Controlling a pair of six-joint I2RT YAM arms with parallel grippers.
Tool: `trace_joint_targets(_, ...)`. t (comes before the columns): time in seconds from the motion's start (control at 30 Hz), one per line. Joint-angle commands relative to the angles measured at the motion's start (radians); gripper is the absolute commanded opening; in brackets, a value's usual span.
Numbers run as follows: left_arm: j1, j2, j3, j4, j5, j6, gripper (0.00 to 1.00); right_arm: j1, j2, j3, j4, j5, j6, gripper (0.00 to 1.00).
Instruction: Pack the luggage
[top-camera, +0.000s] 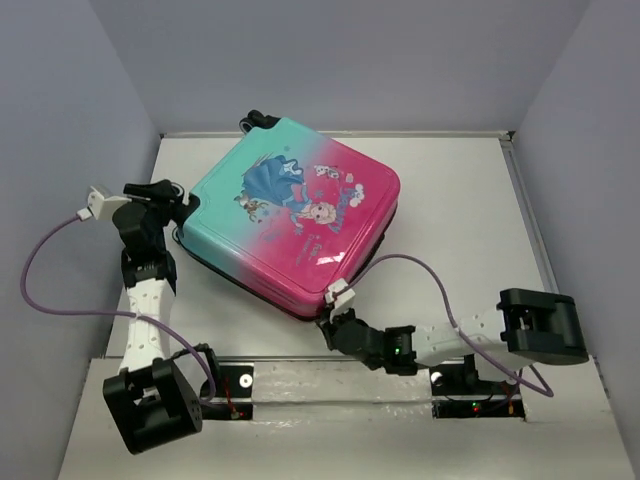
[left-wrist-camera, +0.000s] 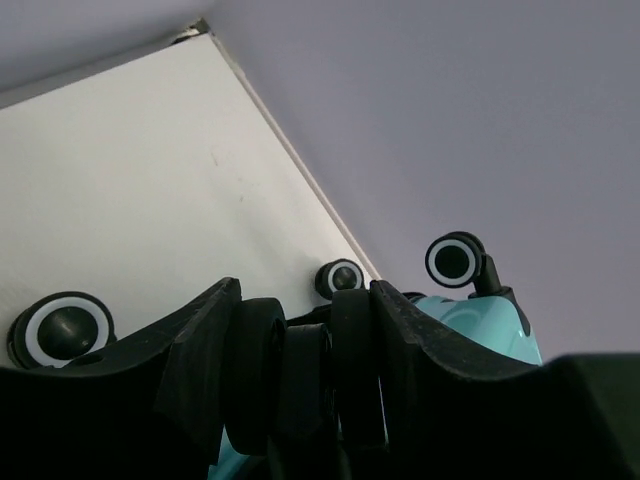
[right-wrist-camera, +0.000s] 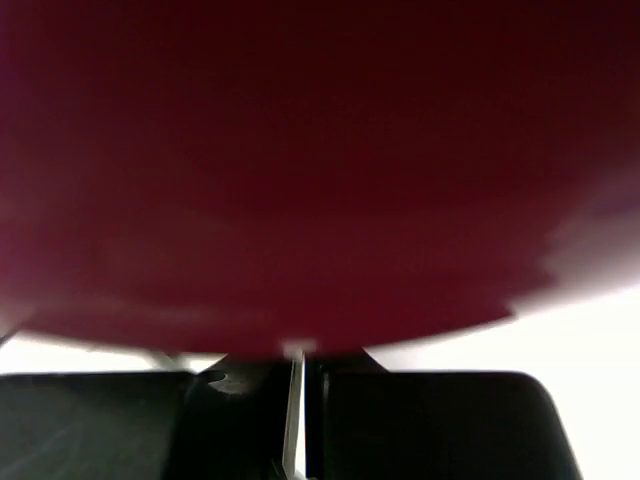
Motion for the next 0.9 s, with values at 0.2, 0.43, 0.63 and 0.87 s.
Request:
trace_joint_targets(0.2, -0.099, 0.103, 0.384, -0.195, 0.390, 0.086, 0.06, -0.197, -0.410, -0.097, 0.043, -0.424, 0.029, 0.07)
trace_joint_targets(0.43, -0.096, -0.009, 0.274, -0.265, 0.206, 0.198, 0.99, -0.460, -0.470, -0.051, -0.054, -0.614, -0.022, 0.07)
trace_joint_targets(0.63, -0.101, -0.114, 0.269, -0.323, 0.191, 0.276, 0.99, -0.630, -0.417, 0.024, -0.086, -0.747, -0.076, 0.07)
trace_joint_targets(0.87, -0.401, -0.297, 0.228, -0.429, 0.241, 0.456, 0.94, -0.793, -0.407, 0.012, -0.106, -0.838, -0.108, 0.07)
